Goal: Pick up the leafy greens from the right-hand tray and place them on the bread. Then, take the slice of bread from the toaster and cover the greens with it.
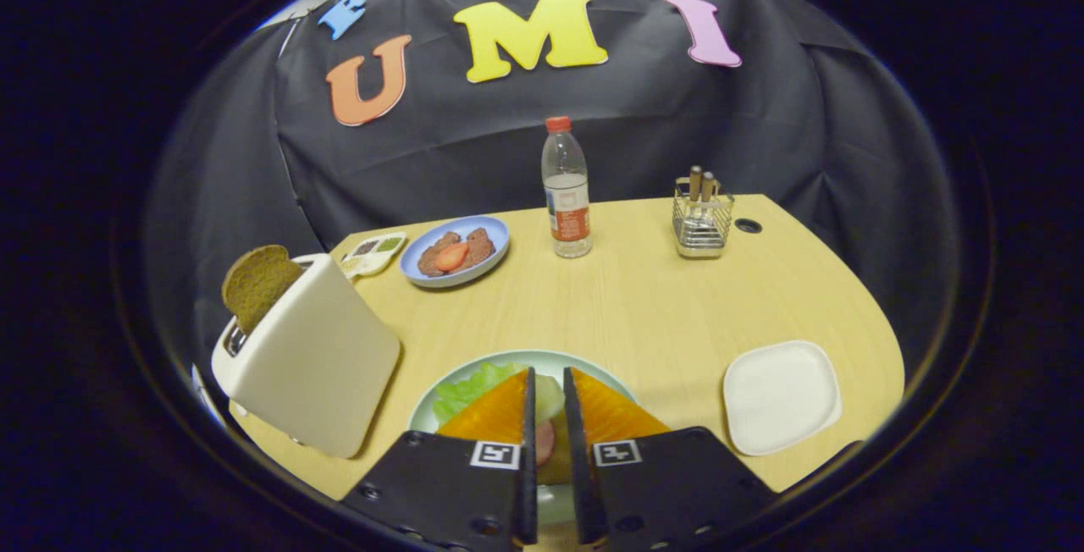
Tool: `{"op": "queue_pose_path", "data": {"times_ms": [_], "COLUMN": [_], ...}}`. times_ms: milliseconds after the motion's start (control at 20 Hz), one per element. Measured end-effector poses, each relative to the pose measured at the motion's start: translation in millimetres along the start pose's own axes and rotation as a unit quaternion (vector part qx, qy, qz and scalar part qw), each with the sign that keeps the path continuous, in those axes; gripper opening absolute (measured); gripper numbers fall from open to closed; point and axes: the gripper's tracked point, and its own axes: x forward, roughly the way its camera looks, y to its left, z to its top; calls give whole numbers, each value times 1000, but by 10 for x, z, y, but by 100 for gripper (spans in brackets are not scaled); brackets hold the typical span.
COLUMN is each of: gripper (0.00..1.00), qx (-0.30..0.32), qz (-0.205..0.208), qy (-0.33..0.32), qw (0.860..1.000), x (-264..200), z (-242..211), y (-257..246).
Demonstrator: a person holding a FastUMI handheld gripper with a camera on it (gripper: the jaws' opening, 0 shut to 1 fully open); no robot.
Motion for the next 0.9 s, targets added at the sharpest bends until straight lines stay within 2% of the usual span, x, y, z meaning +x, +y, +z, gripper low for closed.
{"op": "queue_pose_path", "data": {"times_ms": [250,500,600,900], "gripper": [43,85,96,97], "qx": [-16,-24,-30,-42], "qz": [-25,-46,-58,-66], "qy": [0,-35,-62,-130], "qw": [1000,998,996,988], "x": [-21,-416,-640,-1298], "z": [-5,246,453,1091], "y": [-201,-353,-379,-100]}}
